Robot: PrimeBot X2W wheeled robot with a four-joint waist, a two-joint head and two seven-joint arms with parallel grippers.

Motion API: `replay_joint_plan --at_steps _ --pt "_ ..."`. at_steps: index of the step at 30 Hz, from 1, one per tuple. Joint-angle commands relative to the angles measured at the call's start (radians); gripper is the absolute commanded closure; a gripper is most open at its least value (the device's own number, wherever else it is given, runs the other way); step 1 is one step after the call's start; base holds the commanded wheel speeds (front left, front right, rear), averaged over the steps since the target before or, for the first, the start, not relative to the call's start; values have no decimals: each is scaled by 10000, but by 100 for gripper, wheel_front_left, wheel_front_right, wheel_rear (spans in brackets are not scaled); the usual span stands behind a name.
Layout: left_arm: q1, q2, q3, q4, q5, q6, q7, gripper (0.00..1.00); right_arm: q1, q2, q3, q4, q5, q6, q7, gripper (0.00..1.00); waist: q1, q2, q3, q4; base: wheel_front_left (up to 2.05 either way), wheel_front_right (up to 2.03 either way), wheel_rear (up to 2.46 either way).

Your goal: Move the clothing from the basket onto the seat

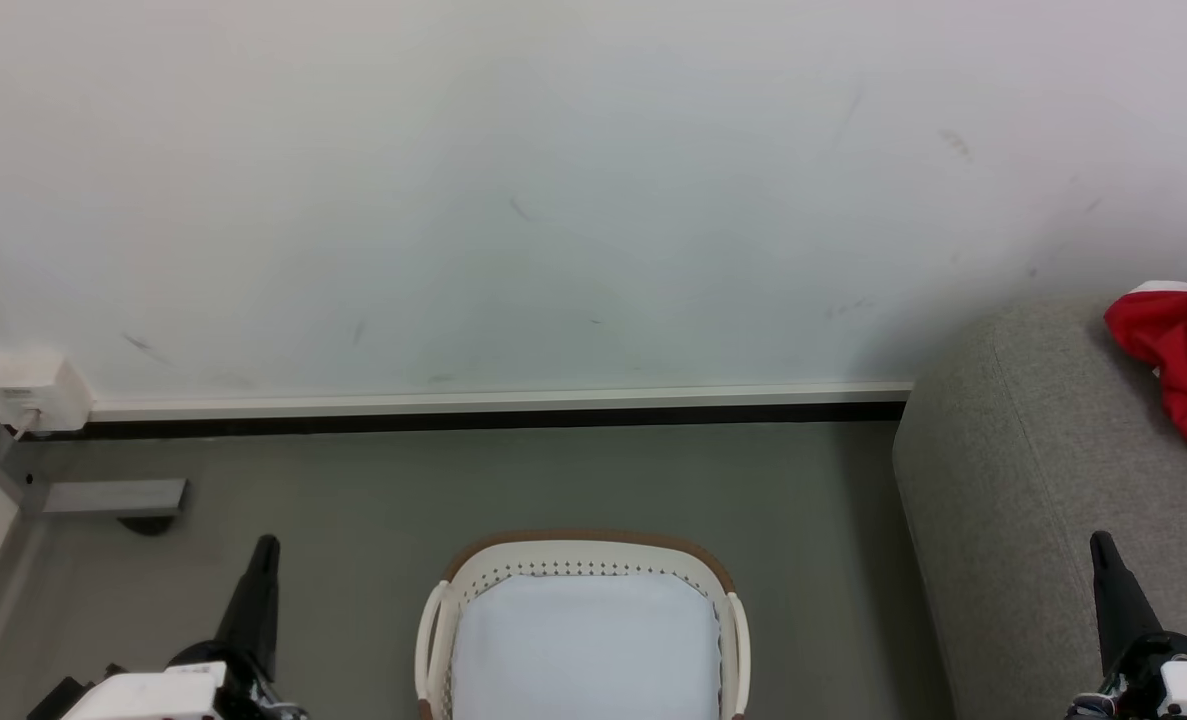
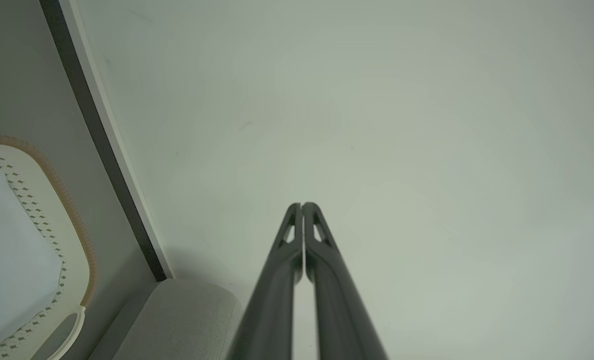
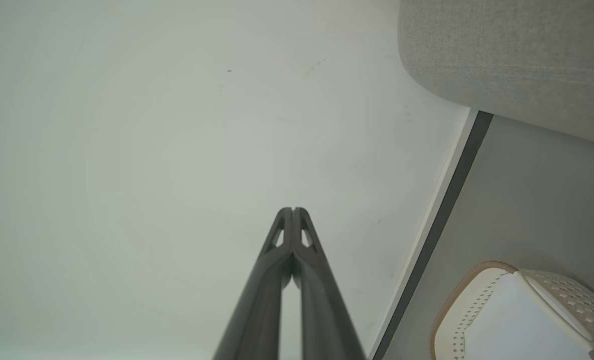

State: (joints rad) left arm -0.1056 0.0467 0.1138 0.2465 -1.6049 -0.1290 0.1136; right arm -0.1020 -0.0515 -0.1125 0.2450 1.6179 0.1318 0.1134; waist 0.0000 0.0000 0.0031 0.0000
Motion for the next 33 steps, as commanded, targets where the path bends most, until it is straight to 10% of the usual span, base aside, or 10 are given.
replay_joint_plan --at_steps 1,33 --pt "-82 67 19 -28 -151 -45 41 100 -123 -4 -43 -27 -84 -21 34 100 0 0 0 0 0 0 0" --pt "-81 67 19 -29 -151 -45 41 100 -124 1 -49 -27 -93 -21 41 100 0 0 0 0 0 0 0"
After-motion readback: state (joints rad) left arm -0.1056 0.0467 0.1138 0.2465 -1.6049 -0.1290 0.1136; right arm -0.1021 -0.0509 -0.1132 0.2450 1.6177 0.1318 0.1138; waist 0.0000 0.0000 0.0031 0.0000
